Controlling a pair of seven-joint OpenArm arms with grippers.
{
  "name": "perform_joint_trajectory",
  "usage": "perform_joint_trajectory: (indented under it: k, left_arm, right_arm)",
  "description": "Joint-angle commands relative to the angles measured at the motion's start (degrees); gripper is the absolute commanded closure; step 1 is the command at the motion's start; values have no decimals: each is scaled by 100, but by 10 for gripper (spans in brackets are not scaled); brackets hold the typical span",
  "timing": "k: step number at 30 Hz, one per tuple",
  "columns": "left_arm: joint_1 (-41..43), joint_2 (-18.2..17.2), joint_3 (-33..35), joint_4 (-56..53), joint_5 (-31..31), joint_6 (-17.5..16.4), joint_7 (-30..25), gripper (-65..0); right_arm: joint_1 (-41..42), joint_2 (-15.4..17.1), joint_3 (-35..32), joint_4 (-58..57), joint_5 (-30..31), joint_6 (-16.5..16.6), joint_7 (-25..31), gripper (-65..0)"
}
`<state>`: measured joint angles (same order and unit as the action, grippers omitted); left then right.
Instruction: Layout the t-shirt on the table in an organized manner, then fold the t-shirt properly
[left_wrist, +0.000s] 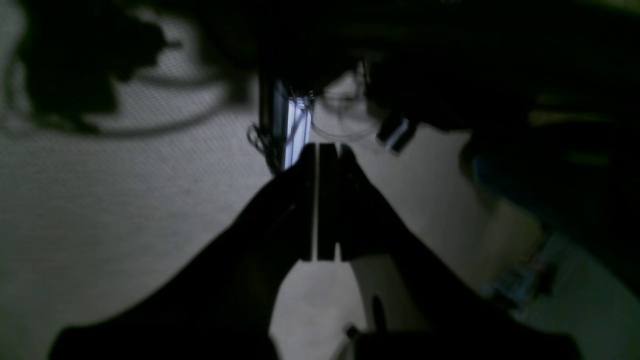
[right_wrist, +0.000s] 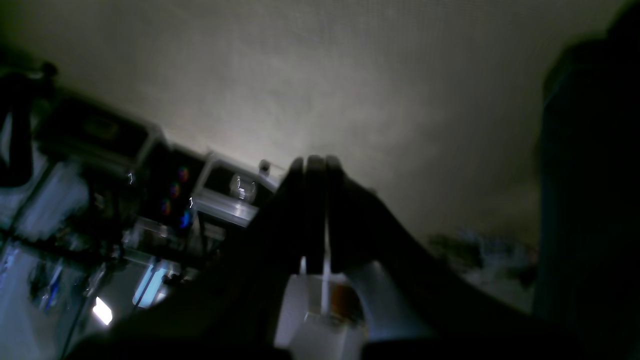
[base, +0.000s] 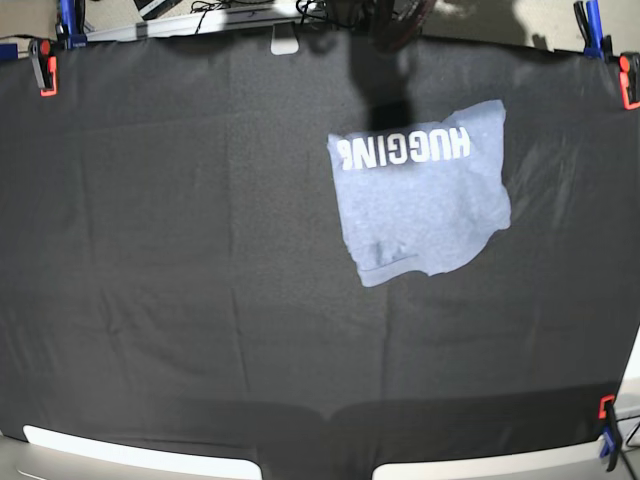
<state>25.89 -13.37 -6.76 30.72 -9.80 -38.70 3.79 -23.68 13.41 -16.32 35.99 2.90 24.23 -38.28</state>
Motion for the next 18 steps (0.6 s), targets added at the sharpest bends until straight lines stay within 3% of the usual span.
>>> perform_joint_trajectory:
  k: [1, 3, 6, 18]
  left_arm:
    - [-57, 44, 7, -94, -17, 168, -46, -20]
    - [-271, 184, 7, -286, -28, 728, -81, -103]
    - [-540, 260, 7, -424, -28, 1327, -105, -126]
    - [-750, 221, 7, -529, -31, 1412, -190, -126]
  right_arm:
    - [157, 0, -48, -260, -15, 26, 114, 0]
    - [520, -76, -59, -774, 11, 26, 474, 0]
    - [887, -190, -59, -1198, 11, 24, 802, 0]
    - [1021, -328, -59, -1248, 24, 28, 981, 0]
